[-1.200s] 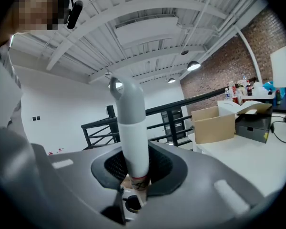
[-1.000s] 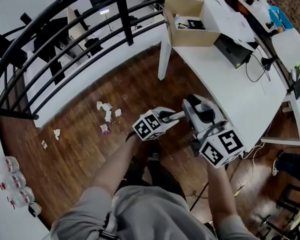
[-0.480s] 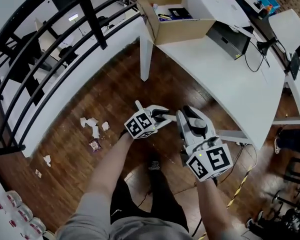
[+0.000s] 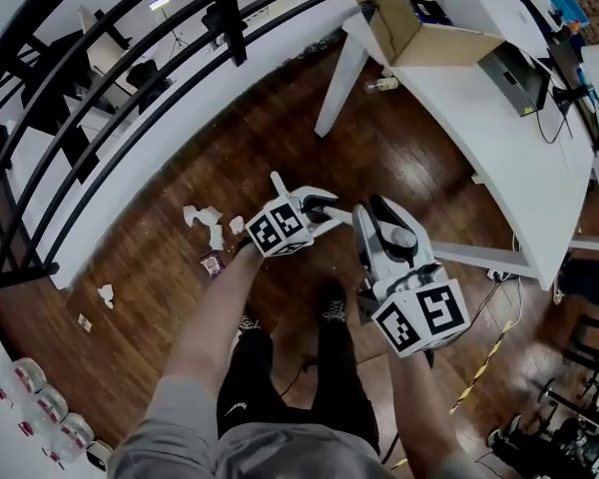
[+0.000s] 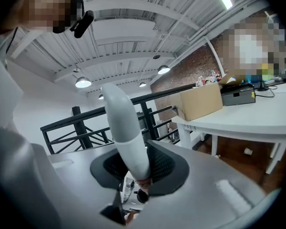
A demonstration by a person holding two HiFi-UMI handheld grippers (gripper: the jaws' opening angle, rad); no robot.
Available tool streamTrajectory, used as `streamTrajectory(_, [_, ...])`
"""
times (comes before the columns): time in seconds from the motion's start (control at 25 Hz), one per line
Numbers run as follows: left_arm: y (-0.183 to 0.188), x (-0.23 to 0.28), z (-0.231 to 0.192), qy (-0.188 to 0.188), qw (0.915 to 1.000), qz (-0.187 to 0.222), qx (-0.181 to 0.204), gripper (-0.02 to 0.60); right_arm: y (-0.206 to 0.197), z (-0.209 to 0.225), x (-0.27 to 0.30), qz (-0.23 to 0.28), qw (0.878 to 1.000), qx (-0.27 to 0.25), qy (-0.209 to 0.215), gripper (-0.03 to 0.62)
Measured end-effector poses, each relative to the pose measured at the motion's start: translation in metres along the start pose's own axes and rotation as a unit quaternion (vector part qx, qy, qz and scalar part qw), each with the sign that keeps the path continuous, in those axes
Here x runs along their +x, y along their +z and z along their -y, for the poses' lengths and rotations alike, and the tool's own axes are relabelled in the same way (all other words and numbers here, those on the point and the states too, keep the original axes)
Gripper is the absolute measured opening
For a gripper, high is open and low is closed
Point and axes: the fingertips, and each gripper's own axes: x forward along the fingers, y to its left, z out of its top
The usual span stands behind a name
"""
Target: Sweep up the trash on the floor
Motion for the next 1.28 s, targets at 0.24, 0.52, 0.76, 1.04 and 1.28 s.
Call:
streamTrajectory(0.24, [-0.042,-0.096,-0.002,0.025,0.9994,-0.009,-0.021,0.124,-0.017,-0.098,0.039,-0.021,0.999,-0.008,0.048,0.075])
streamTrajectory(0.52, [-0.085,-0.200,-0.002,0.058,0.9973,-0.011,-0.043,0.124,-0.035,-0.211,0.078,-0.038,0.994,-0.026,0.104,0.080])
streamTrajectory(0.76, [-0.126,-0.272,0.005,0.082,0.9944,-0.025,-0.062,0.124,-0.058,-0.273,0.095,-0.055,0.990,-0.001,0.127,0.080])
streamTrajectory(1.04, [-0.161,-0.340,0.013,0.134,0.9868,-0.029,-0.086,0.126,-0.076,-0.328,0.105,-0.078,0.983,0.001,0.169,0.071])
streamTrajectory(1.28, [-0.146,-0.380,0.038,0.199,0.9753,-0.012,-0.094,0.127,-0.056,-0.364,0.084,-0.082,0.968,-0.013,0.235,0.069])
